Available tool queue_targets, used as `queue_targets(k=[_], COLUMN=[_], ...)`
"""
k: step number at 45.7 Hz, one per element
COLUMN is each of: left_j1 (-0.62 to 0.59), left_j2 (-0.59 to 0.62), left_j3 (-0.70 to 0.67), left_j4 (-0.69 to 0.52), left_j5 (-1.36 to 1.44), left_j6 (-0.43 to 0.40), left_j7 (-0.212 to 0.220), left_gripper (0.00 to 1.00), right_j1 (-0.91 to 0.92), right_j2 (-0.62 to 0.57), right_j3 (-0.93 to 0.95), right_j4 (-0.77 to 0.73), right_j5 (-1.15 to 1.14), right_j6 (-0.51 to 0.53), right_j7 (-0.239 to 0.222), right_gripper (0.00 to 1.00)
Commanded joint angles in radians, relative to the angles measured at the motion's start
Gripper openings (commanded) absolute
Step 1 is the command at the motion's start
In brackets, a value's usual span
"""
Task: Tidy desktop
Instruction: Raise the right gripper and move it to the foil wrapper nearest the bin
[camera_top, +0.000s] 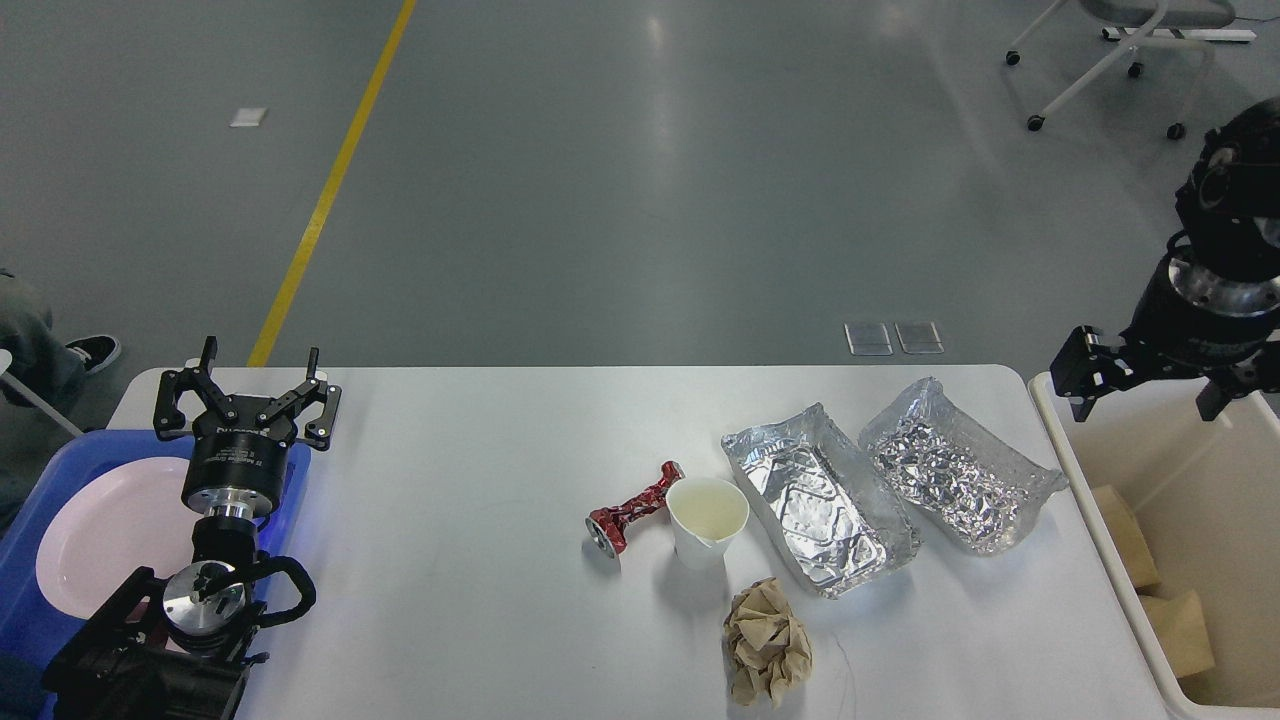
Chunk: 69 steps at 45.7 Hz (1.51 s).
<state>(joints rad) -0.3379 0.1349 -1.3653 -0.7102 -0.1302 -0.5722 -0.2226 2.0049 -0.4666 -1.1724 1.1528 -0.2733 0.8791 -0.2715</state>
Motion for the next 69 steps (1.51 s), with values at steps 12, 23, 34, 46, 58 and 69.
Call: queue_targets(k=[12,23,34,46,58,69], left_j1=[0.0,0.0,0.0,-0.001,-0.001,-0.001], left_j2=[0.0,0.0,0.0,0.0,0.0,0.0], left_j3=[0.0,0.0,-0.002,-0.002,-0.002,-0.001], left_j4=[0.0,0.0,0.0,0.0,0.0,0.0], left_j5=[0.001,0.0,0.0,0.0,0.0,0.0], left_j6=[0.0,0.0,0.0,0.0,0.0,0.0], left_j7=[-0.001,-0.001,0.0,0.0,0.0,0.0], left_gripper=[0.96,0.96,0.96,0.96,0.96,0.96], right_j1=[0.555,0.727,0.729,0.709,0.536,0.304], right_j2=[0.105,0.16,0.166,0.184,0.191,0.152], right_j3=[-0.075,-0.059,-0.064,-0.07,-0.148,-0.282], right_j4=[0.429,0.571,0.57,0.567,0.544,0.504], right_j5=[0.272,0.413,0.454,0.45,0.451,0.489], right_j6=[0.008,-0.012,-0.045,-0.062,-0.222,-0.497], right_j7=[0.0,0.006,0.012,0.038,0.066,0.061], right_gripper=[1.0,0.98,0.98,0.98,0.98,1.0])
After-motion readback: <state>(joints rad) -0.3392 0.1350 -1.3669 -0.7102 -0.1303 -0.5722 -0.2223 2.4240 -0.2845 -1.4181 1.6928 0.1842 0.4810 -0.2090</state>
